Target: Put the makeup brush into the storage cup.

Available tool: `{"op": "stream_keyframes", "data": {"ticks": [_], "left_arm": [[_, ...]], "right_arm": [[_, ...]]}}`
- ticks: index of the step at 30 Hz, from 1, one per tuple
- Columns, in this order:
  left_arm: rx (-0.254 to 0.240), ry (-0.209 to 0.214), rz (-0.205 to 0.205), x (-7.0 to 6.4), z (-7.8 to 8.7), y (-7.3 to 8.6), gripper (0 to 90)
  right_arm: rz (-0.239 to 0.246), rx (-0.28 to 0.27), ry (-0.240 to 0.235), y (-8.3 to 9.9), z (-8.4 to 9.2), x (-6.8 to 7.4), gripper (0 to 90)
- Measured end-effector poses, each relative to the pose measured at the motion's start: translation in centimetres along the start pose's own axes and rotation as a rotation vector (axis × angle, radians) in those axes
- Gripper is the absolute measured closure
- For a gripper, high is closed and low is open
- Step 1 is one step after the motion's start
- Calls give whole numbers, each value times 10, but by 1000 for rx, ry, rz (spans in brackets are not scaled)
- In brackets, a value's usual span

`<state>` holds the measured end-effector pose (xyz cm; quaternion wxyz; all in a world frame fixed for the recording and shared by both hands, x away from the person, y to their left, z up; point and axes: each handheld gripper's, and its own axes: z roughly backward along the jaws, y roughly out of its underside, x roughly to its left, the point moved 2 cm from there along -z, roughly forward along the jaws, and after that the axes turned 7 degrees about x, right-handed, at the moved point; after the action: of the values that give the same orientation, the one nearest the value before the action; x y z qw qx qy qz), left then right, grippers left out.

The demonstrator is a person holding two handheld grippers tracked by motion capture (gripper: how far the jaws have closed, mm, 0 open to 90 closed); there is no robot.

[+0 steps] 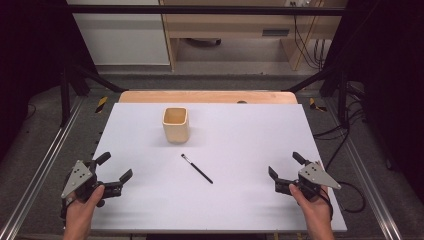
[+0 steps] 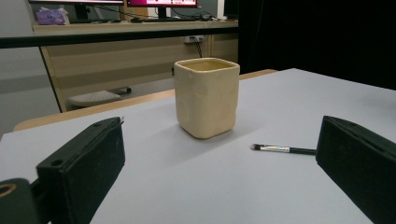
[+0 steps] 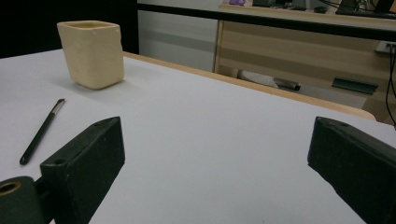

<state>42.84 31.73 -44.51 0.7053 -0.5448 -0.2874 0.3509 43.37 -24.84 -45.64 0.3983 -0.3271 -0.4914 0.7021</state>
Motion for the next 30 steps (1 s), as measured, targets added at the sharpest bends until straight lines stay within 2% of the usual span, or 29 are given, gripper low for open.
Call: {"op": "stream_keyframes", "data": {"ticks": [7,10,11,12,14,16,18,25,28,29,30], "left_arm": [[14,4,-16,-4,-2,1,11],[16,8,-21,-5,-2,1,11],[18,9,-21,-6,-3,1,11],[17,9,-18,-6,-4,1,11],[23,13,-26,-8,-3,0,11],[24,12,-34,-11,-1,0,11],[26,12,-35,-12,-1,0,11],[32,7,-37,-13,1,1,11],[31,2,-37,-12,2,1,11],[31,2,-37,-12,2,1,11],[32,3,-37,-12,1,1,11]], "right_arm": [[10,15,-8,-2,-1,6,50],[45,40,3,-2,-3,10,50],[52,54,-1,-2,-4,12,49],[80,86,1,-1,-7,15,55],[96,105,3,-1,-10,18,57],[141,132,2,-7,-15,26,60],[157,143,-1,-10,-16,29,61],[246,257,-58,-22,-28,59,85],[252,303,-104,-28,-36,77,87],[252,303,-104,-28,-36,77,87],[246,336,-132,-30,-41,85,87]]}}
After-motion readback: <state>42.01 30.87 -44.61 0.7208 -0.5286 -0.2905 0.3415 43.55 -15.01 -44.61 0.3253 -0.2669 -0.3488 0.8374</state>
